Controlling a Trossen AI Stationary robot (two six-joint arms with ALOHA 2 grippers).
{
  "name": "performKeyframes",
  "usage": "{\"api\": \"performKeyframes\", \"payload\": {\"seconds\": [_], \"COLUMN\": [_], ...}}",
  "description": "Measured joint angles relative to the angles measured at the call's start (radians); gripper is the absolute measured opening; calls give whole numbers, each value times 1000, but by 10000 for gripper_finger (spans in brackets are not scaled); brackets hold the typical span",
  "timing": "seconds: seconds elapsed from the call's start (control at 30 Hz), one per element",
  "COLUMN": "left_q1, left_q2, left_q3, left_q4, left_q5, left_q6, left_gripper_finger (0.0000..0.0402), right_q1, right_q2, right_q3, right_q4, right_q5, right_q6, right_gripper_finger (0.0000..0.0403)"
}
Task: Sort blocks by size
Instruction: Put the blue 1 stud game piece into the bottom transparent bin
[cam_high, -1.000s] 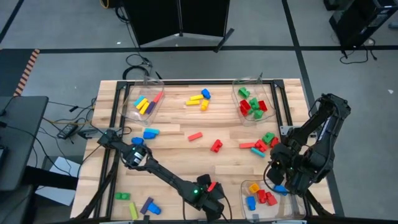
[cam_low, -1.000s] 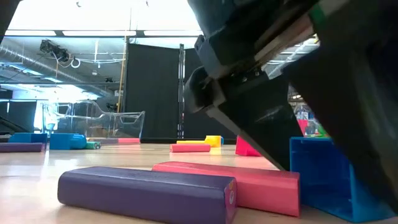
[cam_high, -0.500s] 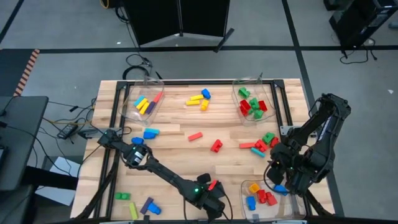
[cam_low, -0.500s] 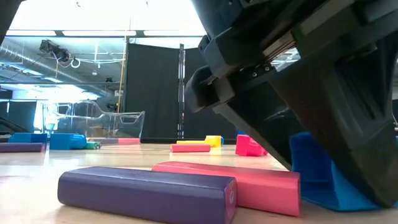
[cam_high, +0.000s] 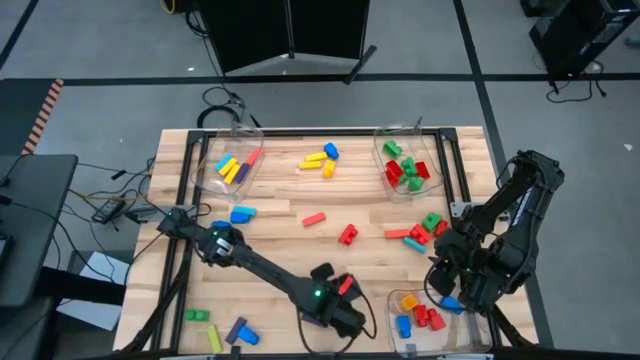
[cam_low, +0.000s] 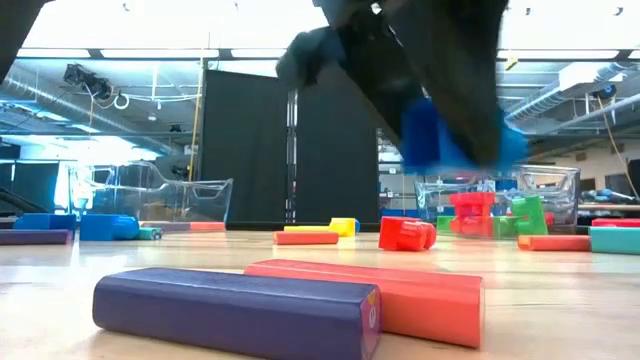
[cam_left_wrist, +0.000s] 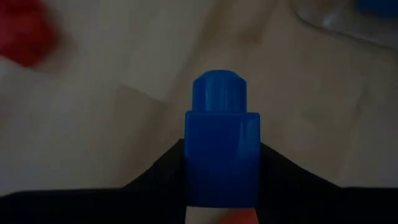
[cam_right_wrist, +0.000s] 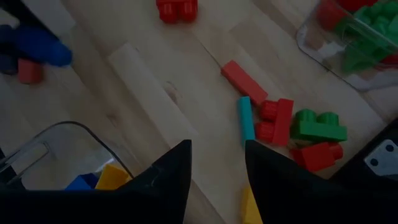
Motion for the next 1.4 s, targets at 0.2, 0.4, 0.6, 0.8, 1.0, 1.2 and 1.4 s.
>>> {"api": "performKeyframes", "payload": {"seconds": [0.2, 0.4, 0.6, 0.8, 1.0, 1.2, 1.4], "left_q1": [11, 21, 49, 79, 83, 88, 122], "left_q2": [-100, -179, -196, -196, -197, -199, -199], "left_q3": [-1, -1, -1, -1, 13, 13, 14], "left_q4": [-6, 111, 291, 469, 522, 709, 912], "left_q5": [-96, -213, -207, -116, -102, -103, -109], "left_q6": [3, 103, 153, 208, 261, 362, 394], "left_gripper_finger": [132, 132, 132, 132, 137, 137, 137], "right_q1": [0, 0, 0, 14, 45, 74, 69], "right_q2": [0, 0, 0, -42, -130, -185, -199], "right_q3": [0, 0, 0, 0, 0, 0, 0], "right_q4": [12, 85, 168, 287, 461, 623, 734], "right_q5": [10, 99, 183, 184, 218, 388, 462], "right_q6": [0, -51, -121, -240, -371, -526, -677], "right_gripper_finger": [160, 169, 196, 240, 278, 298, 306]}}
